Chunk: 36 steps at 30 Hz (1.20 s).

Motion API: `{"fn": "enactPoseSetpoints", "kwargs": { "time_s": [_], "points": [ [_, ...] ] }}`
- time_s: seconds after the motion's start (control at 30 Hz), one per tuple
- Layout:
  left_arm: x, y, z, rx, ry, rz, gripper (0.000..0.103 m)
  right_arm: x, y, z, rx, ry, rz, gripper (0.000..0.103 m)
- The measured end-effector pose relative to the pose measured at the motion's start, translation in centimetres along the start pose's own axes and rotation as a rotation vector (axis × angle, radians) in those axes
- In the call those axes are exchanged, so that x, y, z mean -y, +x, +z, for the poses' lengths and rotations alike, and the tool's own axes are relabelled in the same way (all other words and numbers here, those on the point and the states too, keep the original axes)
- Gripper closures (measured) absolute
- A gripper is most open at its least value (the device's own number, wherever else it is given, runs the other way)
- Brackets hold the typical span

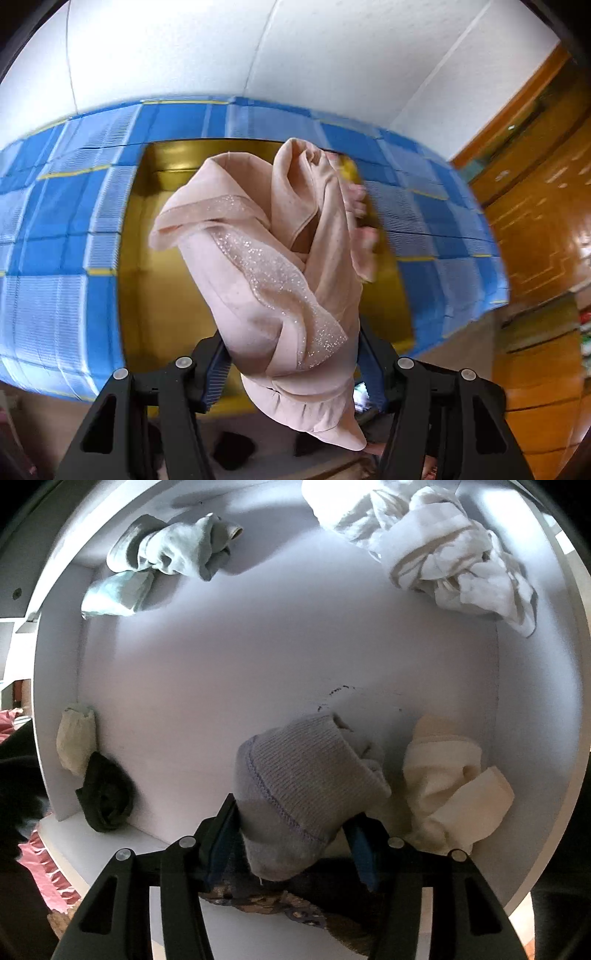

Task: Organize soft objects
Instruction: 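Lower the peach garment into the gold tray and open the left tool, then move the left tool back down into the shelf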

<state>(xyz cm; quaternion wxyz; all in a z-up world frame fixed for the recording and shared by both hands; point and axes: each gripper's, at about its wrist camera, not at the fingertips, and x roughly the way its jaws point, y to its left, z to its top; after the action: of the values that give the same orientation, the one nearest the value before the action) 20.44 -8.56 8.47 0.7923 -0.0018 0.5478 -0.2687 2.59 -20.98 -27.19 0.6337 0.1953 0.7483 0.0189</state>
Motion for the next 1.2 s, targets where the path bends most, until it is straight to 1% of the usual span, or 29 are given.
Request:
{"fn": "enactPoseSetpoints", "kwargs": {
  "time_s": [0.07, 0.1, 0.13, 0.2, 0.3, 0.37, 0.43, 0.53, 0.6, 0.63, 0.8, 0.87, 0.97, 1.1, 1.2],
  "points": [
    [-0.7, 1.3, 1.0, -0.037, 0.01, 0.024, 0.042, 0.0, -0.3, 0.1, 0.001, 0.003, 0.016, 0.048],
    [-1.0, 1.8, 1.6, -0.048, 0.012, 0.045, 0.042, 0.1, -0.4, 0.0, 0.003, 0.0, 0.023, 0.048],
    [-1.5, 2.7, 2.3, -0.066, 0.018, 0.082, 0.042, -0.1, -0.5, 0.0, 0.005, -0.005, 0.033, 0.048],
    [-2.3, 3.8, 3.1, -0.093, 0.014, 0.108, 0.042, -0.1, -0.7, -0.1, 0.008, -0.01, 0.048, 0.048],
    [-3.5, 6.0, 4.6, -0.127, 0.006, 0.182, 0.042, 0.1, -0.9, -0.1, 0.005, -0.008, 0.073, 0.048],
    [-4.1, 7.0, 5.5, -0.139, 0.018, 0.219, 0.041, 0.3, -1.1, 0.0, 0.005, -0.003, 0.084, 0.048],
    [-4.4, 7.8, 6.6, -0.141, 0.041, 0.265, 0.039, 0.6, -1.0, -0.1, 0.006, 0.002, 0.093, 0.048],
    [-5.0, 7.9, 7.8, -0.111, 0.053, 0.335, 0.034, 0.8, -1.5, 0.3, 0.004, 0.006, 0.11, 0.048],
    [-5.2, 7.5, 8.0, -0.076, 0.041, 0.345, 0.032, 0.7, -1.9, 0.3, 0.003, 0.006, 0.116, 0.048],
    [-5.2, 7.1, 8.1, -0.053, 0.032, 0.339, 0.029, 0.4, -2.3, 0.3, 0.002, 0.005, 0.118, 0.048],
    [-4.9, 5.1, 7.9, 0.032, 0.005, 0.298, 0.028, 0.8, -2.2, 0.2, 0.004, 0.001, 0.12, 0.048],
    [-4.4, 4.3, 7.2, 0.062, 0.003, 0.286, 0.028, 1.0, -2.1, 0.2, 0.005, 0.0, 0.117, 0.048],
    [-4.3, 4.2, 6.5, 0.07, 0.022, 0.304, 0.029, 1.0, -2.6, 0.2, 0.007, 0.0, 0.108, 0.048],
    [-4.2, 4.6, 6.0, 0.058, 0.041, 0.339, 0.031, 1.2, -2.6, 0.1, 0.012, 0.002, 0.1, 0.048],
    [-4.3, 4.1, 5.5, 0.086, 0.049, 0.359, 0.032, 1.3, -2.9, 0.1, 0.016, 0.0, 0.098, 0.048]
  ]
}}
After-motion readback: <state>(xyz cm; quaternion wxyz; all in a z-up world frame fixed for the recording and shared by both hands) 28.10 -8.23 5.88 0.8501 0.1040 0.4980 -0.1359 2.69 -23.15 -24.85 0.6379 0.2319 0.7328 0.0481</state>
